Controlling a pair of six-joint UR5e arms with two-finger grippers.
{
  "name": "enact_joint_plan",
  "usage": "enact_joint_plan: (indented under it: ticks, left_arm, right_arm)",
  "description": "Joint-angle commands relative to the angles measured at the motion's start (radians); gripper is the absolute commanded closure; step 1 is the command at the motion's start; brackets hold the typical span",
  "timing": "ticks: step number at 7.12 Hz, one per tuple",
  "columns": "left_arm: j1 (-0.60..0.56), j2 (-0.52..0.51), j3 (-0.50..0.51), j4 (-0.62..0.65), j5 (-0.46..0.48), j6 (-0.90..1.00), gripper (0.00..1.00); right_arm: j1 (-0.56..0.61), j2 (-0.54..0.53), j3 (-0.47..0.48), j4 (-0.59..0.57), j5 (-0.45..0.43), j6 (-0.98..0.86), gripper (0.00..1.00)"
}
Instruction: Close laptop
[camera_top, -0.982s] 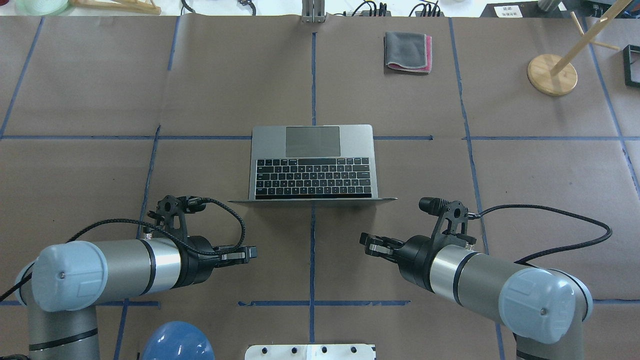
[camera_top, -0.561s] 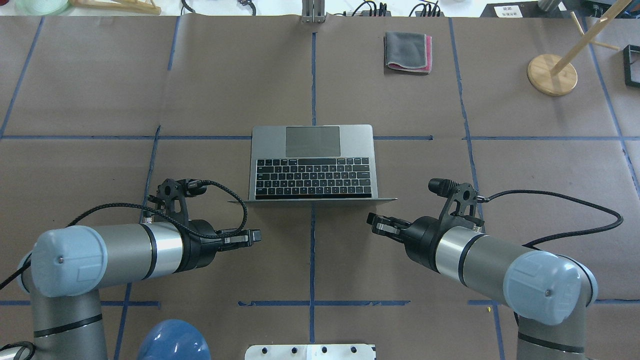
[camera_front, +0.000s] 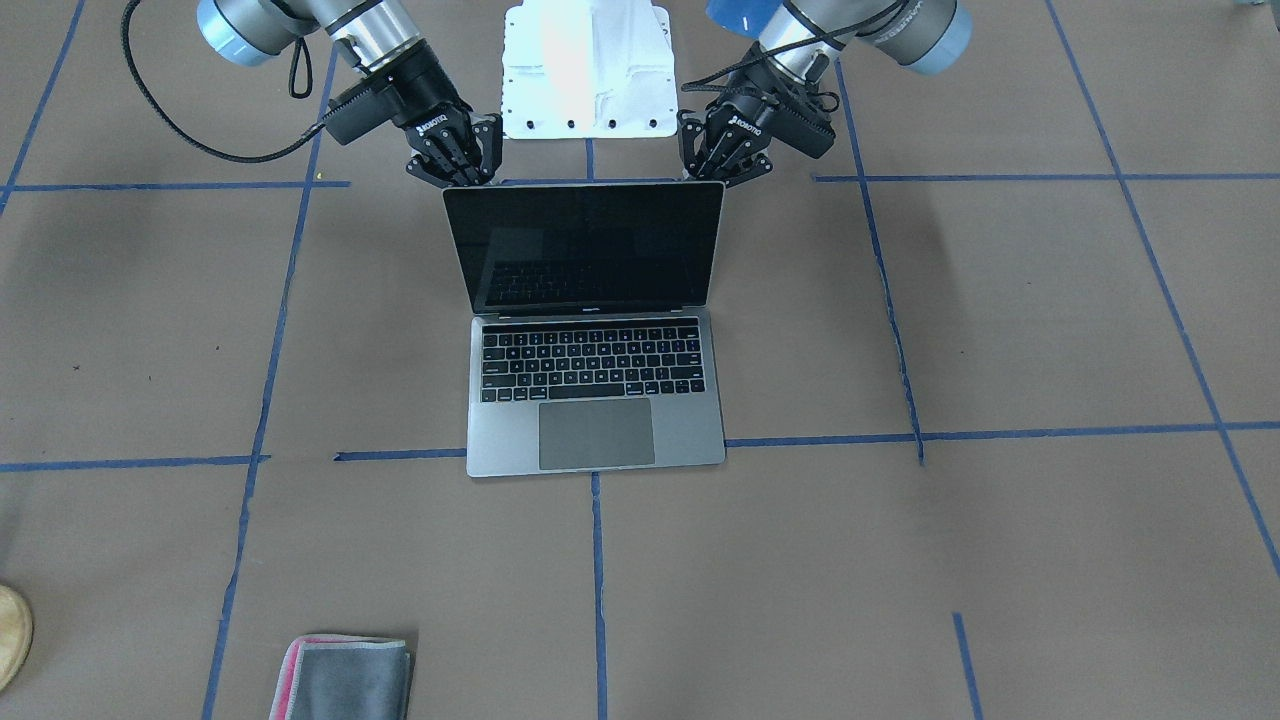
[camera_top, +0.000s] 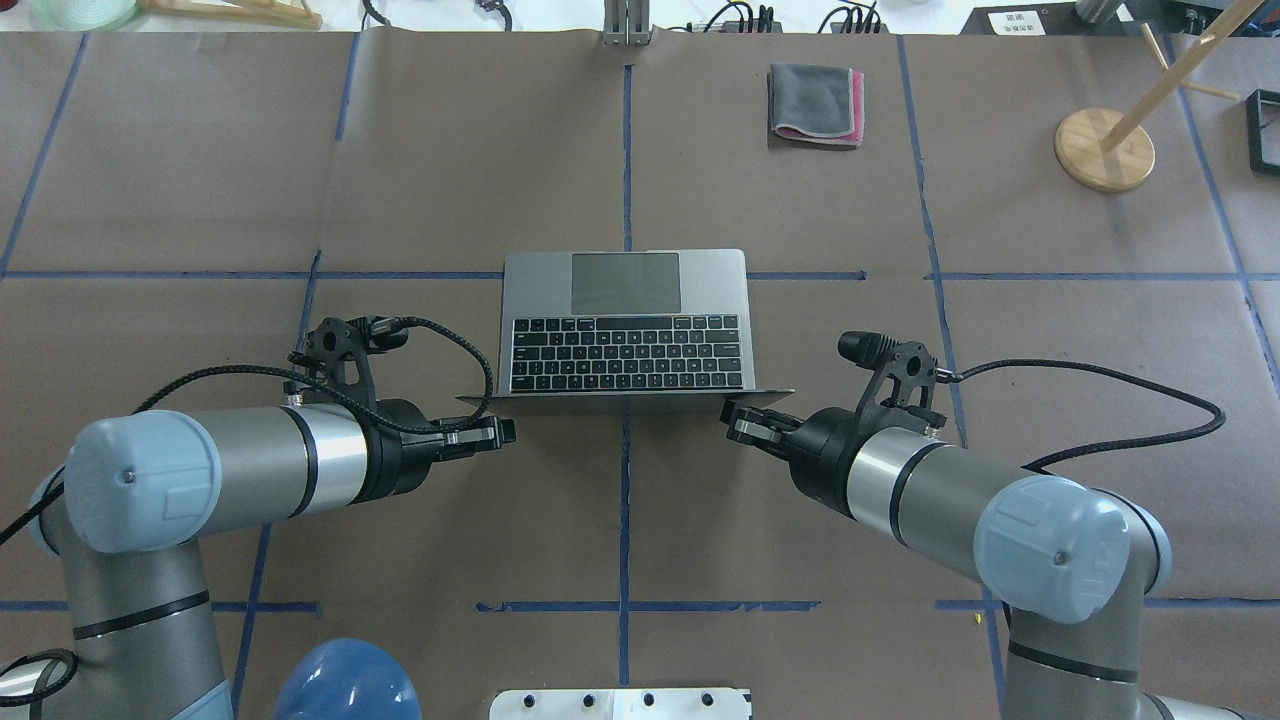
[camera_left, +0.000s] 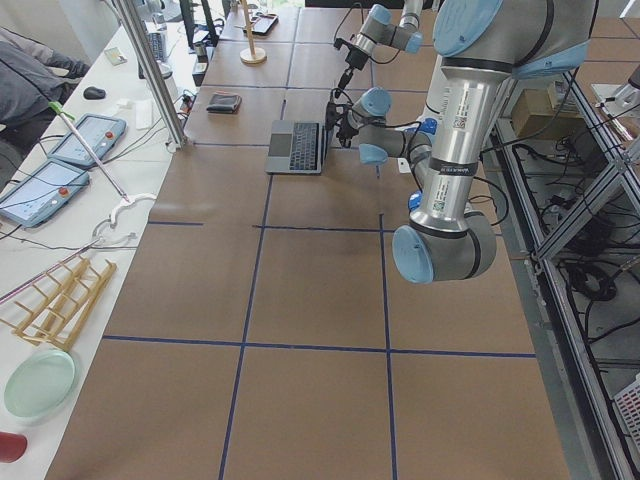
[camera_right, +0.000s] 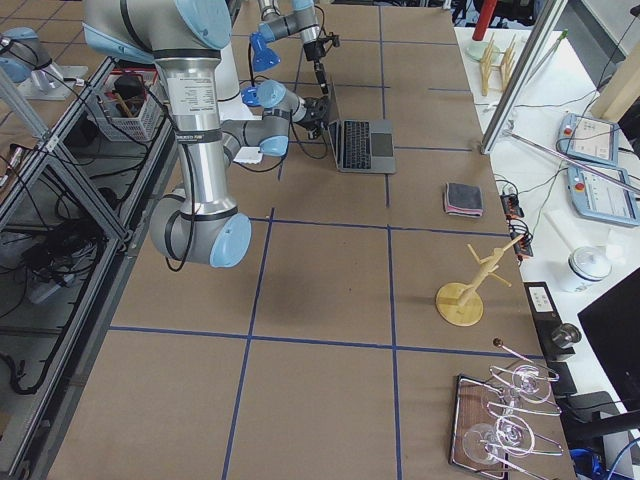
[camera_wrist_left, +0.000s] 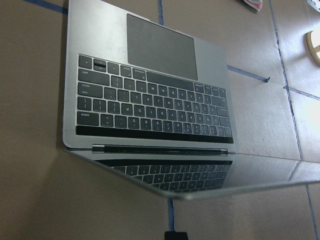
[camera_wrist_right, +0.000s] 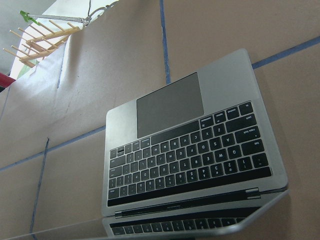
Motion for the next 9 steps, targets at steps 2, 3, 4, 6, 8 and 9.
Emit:
enact_joint_plan:
  ticks: [2, 3, 4, 6, 8, 9]
  left_arm:
    - [-0.025, -0.002, 0.004, 0.003, -0.003, 0.001, 0.98]
    - [-0.03, -0.004, 0.005, 0.003, -0.001, 0.001, 0.98]
    - [-0.036, -0.004, 0.007, 0.004, -0.003, 0.001, 0.98]
    - [-0.059, -0.031, 0.008, 0.056, -0.003, 0.003, 0.98]
    - [-0.07, -0.065, 0.019, 0.105, -0.003, 0.003, 0.99]
    - [-0.079, -0.082, 0.046, 0.105, -0.003, 0.003, 0.99]
  right_arm:
    - [0.019, 0.003, -0.004, -0.004, 0.002, 0.0, 0.98]
    - [0.031, 0.001, -0.008, -0.005, 0.003, -0.002, 0.98]
    - [0.039, 0.003, -0.021, -0.005, 0.003, -0.002, 0.98]
    - [0.059, 0.058, -0.022, -0.075, 0.005, 0.0, 0.98]
    - [0.076, 0.093, -0.028, -0.125, 0.006, 0.0, 0.98]
    - [0.085, 0.093, -0.045, -0.125, 0.006, 0.0, 0.98]
